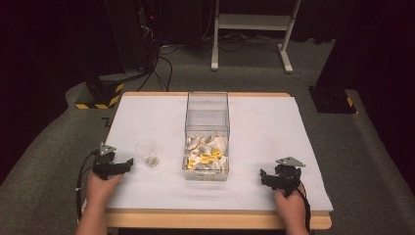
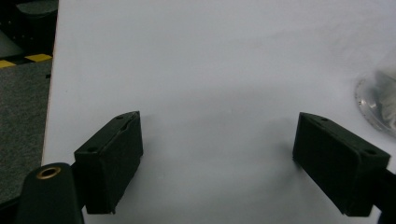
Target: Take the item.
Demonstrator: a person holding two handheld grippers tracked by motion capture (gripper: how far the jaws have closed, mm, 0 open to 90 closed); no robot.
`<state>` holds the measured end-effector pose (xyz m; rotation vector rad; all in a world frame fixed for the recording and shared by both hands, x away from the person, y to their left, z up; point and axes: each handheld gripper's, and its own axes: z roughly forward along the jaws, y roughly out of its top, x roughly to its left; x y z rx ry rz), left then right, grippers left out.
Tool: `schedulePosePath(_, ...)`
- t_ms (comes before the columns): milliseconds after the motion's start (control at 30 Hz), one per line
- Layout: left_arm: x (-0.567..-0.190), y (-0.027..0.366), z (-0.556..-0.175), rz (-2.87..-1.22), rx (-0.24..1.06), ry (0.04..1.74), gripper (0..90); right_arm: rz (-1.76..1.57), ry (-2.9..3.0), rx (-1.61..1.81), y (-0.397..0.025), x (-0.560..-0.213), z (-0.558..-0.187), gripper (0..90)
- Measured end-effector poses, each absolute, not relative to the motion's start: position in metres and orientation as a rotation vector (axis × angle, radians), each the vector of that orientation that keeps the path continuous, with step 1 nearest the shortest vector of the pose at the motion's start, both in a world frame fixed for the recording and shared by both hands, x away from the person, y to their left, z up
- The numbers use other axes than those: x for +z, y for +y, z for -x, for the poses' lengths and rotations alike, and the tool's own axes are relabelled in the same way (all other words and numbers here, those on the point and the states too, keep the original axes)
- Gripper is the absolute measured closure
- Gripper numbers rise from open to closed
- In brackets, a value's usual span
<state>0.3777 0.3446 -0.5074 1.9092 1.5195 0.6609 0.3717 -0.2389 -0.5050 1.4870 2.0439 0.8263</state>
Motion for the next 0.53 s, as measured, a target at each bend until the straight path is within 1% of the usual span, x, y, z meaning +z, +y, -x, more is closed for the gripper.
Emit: schedulePosePath(533,-0.5080,0.3434,-0.3752,-1.896,0.674,1.527,17.0,-1.486,2.044,0.827,-0.2390,-0.5050,-0.3718,10.7)
